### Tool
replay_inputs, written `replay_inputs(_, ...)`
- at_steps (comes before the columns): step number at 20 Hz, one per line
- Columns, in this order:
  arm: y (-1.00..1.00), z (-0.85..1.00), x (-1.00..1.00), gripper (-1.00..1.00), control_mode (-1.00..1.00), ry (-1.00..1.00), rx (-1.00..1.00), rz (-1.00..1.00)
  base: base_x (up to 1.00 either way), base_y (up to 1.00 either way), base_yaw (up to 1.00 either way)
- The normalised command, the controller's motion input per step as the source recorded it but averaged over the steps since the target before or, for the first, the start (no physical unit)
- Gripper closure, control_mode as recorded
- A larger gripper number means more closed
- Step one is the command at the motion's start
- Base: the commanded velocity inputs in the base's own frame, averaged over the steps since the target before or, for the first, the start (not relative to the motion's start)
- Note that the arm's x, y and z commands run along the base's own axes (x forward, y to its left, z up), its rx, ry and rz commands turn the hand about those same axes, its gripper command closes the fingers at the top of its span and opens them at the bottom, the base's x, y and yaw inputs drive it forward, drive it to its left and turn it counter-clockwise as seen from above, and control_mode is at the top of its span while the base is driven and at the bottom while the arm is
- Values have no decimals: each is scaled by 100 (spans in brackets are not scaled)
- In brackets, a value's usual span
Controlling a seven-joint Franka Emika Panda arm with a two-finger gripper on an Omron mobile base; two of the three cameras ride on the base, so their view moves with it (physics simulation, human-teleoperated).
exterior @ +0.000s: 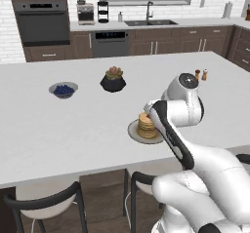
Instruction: Take the strawberry from the fridge and place it on top of the pancake, located on the dining counter.
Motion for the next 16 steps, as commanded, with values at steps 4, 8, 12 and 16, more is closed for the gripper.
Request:
replay_inputs(4,37,24,-100,-100,-100,-4,0,6,0,0,0)
replay_inputs(8,66,8,-99,-100,-100,3,-7,5,0,0,0)
replay_inputs(12,87,0,-77,-100,-100,20,-18,4,0,0,0)
replay_inputs(16,92,-2,-52,-100,-100,39,-15,7,0,0,0)
